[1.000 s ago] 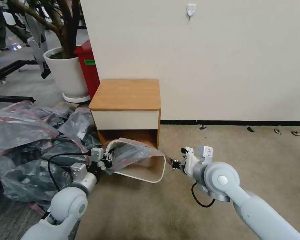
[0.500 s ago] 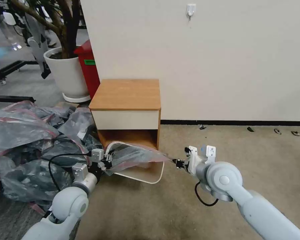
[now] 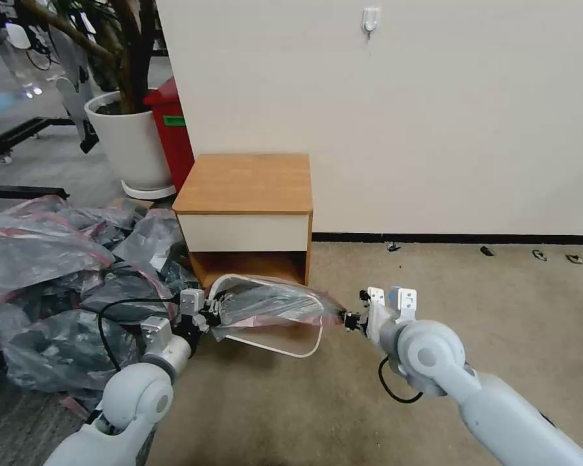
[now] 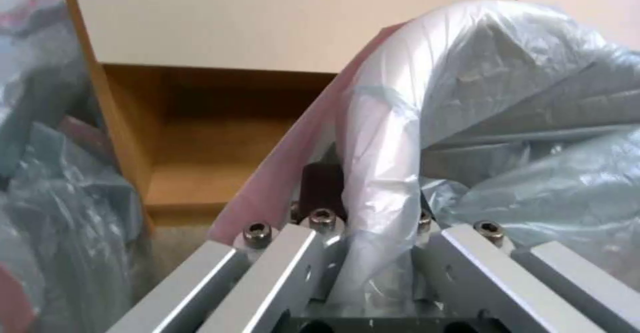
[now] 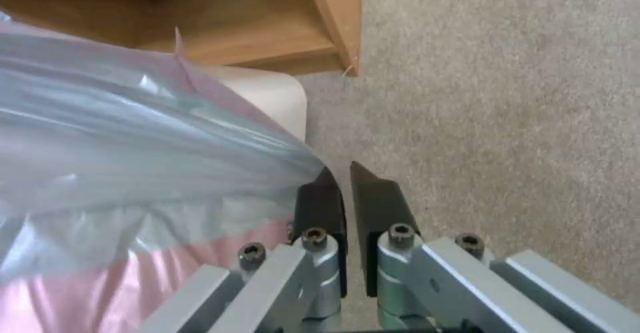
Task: Pick up the garbage bag from the table and place it over the trash can.
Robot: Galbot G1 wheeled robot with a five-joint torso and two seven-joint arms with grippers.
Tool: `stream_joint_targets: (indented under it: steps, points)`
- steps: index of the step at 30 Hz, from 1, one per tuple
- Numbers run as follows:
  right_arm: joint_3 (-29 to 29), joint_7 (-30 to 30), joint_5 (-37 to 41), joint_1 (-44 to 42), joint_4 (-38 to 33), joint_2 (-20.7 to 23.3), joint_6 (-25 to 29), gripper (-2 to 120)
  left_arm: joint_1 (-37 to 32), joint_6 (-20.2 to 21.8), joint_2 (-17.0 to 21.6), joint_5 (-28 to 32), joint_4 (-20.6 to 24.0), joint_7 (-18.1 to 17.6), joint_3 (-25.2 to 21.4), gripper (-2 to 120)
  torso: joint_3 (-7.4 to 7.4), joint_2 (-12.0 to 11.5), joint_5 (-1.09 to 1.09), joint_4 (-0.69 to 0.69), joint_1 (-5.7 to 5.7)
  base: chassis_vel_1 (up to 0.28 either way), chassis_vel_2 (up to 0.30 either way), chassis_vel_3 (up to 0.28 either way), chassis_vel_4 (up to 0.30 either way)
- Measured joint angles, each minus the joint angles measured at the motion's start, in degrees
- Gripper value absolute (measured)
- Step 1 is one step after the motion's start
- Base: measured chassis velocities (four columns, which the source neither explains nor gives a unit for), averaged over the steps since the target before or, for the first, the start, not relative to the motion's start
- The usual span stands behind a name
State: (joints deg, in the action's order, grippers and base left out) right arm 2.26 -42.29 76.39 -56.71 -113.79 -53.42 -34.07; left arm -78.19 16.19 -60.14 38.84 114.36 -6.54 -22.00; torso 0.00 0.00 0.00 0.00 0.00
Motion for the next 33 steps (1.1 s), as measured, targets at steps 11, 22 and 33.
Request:
stream_joint_targets:
  steps: [11, 22, 33]
  points:
    - [-0.35, 1.33, -1.75, 0.37, -0.01, 1.48, 0.06, 5, 0.58, 0.49, -0.05, 1.06, 0.22, -0.50, -1.26, 3, 0.00, 0.00, 0.00, 0.00, 0.00, 0.000, 0.000, 0.000, 0.000]
    - [-0.68, 0.02, -1.73, 0.51, -2.28, 1.40, 0.57, 21, 0.77, 0.48, -0.86, 0.70, -0.23, -1.05, -1.36, 3, 0.00, 0.00, 0.00, 0.00, 0.00, 0.000, 0.000, 0.000, 0.000]
    - [-3.51, -0.76, 0.18, 0.98, -6.07, 3.42, 0.73, 59, 1.88, 0.27, -1.21, 0.43, -1.89, -1.23, -1.60, 3, 0.00, 0.00, -0.01, 0.00, 0.00, 0.000, 0.000, 0.000, 0.000]
